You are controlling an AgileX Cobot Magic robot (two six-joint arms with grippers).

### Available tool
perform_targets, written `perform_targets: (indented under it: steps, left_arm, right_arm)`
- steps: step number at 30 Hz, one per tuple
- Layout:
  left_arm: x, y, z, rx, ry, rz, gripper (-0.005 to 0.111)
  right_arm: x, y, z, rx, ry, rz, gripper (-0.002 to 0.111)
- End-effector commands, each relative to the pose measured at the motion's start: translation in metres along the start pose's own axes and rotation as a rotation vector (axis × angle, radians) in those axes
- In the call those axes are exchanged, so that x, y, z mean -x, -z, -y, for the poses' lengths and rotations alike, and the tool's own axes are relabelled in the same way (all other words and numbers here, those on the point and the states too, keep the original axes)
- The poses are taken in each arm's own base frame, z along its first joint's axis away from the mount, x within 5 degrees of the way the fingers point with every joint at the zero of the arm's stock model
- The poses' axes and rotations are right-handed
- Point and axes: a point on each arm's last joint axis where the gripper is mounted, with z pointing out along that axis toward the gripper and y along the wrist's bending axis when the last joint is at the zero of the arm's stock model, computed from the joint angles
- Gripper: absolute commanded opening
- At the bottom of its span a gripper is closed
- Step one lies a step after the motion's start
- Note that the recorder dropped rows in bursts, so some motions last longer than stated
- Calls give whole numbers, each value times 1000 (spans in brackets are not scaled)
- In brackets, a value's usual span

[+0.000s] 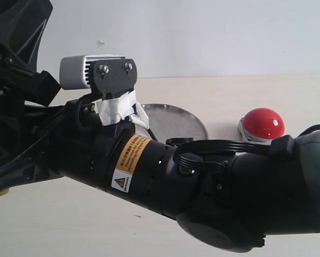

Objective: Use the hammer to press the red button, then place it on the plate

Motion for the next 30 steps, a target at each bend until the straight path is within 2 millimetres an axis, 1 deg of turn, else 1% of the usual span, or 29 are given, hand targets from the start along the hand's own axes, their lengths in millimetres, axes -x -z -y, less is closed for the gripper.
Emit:
perform_targets:
  steps: [1, 2, 13, 16, 21, 23, 25, 30]
  left_arm:
    - [13, -2, 1, -19, -17, 89, 0]
    - [13, -2, 2, -26, -20, 90, 0]
    - [12, -2, 2, -29, -20, 81, 1]
    - [12, -2, 2, -29, -20, 81, 7]
    - [12, -2, 2, -29, -22, 81, 28]
    - [12, -2, 2, -29, -22, 81, 32]
    - [12, -2, 2, -29, -24, 81, 34]
    - [12, -2, 2, -28, -32, 81, 34]
  right_arm:
    - [2, -1, -2, 11, 7, 15, 6]
    - [2, -1, -2, 12, 8, 14, 0]
    - [2, -1, -1, 6, -17, 8, 0]
    - [2, -1, 0, -8, -37, 8, 0]
    - [2, -1, 0, -10, -44, 8, 0]
    - [2, -1, 0, -10, -44, 8, 0]
    - [2, -1, 0, -10, -43, 8, 0]
    - [2, -1, 1, -25, -55, 14, 0]
